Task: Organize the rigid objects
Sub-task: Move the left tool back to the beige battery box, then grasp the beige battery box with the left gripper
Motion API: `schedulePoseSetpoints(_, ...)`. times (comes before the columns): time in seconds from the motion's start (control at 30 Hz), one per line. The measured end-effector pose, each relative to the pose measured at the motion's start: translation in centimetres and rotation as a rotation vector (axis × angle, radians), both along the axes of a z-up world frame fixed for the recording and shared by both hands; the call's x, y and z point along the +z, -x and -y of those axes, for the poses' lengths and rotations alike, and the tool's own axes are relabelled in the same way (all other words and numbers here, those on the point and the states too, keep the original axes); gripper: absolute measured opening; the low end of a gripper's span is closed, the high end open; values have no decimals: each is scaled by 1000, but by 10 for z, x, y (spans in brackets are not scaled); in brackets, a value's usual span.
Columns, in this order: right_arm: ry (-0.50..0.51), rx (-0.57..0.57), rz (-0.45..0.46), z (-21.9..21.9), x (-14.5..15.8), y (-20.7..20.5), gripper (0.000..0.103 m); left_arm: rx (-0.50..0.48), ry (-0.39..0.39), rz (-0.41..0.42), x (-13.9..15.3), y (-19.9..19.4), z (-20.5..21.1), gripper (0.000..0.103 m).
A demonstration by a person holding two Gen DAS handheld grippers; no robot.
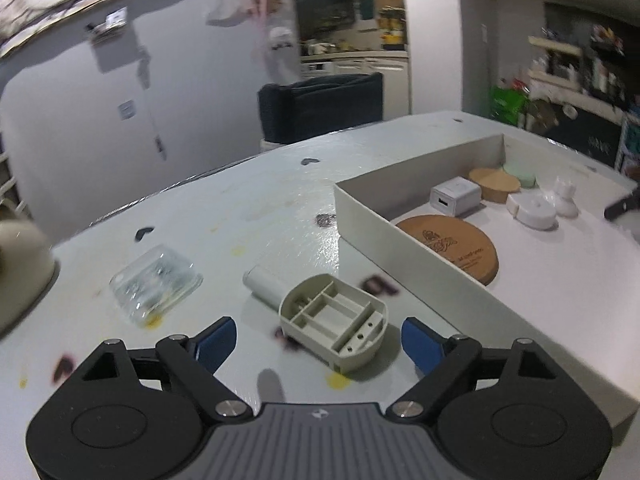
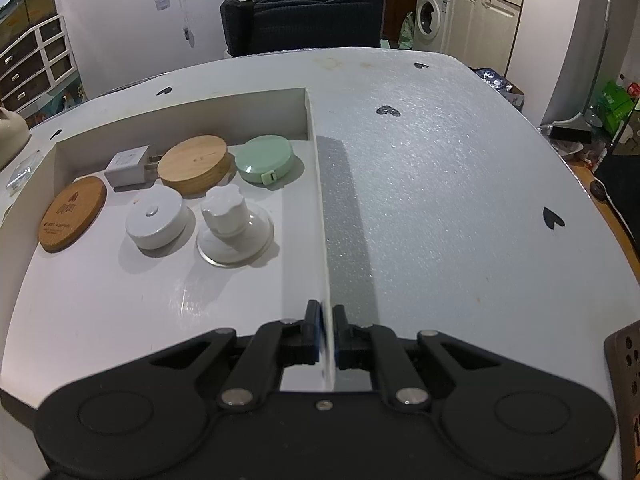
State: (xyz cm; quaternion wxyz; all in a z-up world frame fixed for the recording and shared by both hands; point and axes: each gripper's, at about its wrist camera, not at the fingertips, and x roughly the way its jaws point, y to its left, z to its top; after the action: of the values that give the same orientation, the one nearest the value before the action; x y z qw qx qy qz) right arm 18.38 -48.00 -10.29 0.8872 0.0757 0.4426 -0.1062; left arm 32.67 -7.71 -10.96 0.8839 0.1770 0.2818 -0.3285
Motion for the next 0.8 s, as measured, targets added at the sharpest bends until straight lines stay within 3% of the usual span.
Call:
schedulePoseSetpoints(0.17,-5,-9,-4,0,0,-1,8,-66,-39,-9,-8,-13,11,80)
schedulePoseSetpoints(0.3,-8,-20,-4,0,0,-1,8,-91,-30,-17,-12,-18,15,66)
schedulePoseSetpoints(0.43,-7,-25,-5,0,0,-1,9,-84,-18,-9,-13,-17,16,65)
schedulePoseSetpoints(0.63,-2,-16,-7,-1,0,-1,9,16,23,-39,-12,-11,5,65)
schedulePoseSetpoints(0.8,8,-18,-3,-3,0,0,9,137,103,-72,-4,-5,-13,65)
